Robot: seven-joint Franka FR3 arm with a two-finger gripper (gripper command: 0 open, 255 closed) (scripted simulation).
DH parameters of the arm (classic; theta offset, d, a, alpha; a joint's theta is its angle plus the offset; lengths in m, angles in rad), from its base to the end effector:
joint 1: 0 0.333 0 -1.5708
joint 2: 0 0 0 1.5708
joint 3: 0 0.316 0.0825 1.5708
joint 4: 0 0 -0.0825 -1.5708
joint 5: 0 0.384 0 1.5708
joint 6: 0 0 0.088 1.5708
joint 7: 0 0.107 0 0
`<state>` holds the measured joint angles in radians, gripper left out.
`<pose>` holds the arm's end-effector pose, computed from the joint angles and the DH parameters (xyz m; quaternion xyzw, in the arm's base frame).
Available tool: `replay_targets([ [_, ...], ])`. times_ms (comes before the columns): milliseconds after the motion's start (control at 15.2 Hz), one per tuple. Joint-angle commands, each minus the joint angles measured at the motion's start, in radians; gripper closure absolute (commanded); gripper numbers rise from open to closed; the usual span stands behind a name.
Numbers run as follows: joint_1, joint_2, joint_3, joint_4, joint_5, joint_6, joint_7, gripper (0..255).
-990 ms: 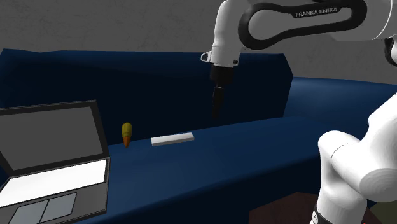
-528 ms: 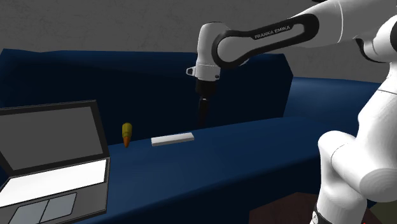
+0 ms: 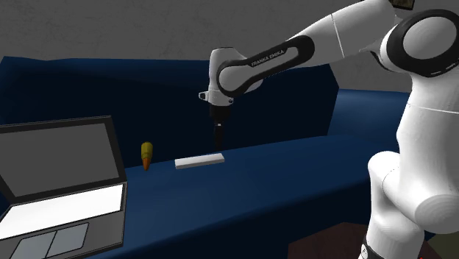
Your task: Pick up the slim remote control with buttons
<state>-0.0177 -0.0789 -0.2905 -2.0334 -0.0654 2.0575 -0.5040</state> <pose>0.5158 -0.1711 0.4881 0.9924 0.1112 0.0387 0.0366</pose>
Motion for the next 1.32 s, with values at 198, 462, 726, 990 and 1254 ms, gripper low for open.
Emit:
replay_targets([
  [198,-0.021,0.203,-0.023,0.150,0.046,0.042,-0.124,0],
  [462,-0.053,0.367,-0.022,0.298,0.084,0.049,-0.211,0],
  [726,-0.064,0.418,-0.017,0.312,0.095,0.083,-0.229,0],
  [990,-0.066,0.438,-0.014,0.285,0.102,0.130,-0.231,0],
  [1254,-0.067,0.440,-0.014,0.281,0.103,0.136,-0.232,255],
])
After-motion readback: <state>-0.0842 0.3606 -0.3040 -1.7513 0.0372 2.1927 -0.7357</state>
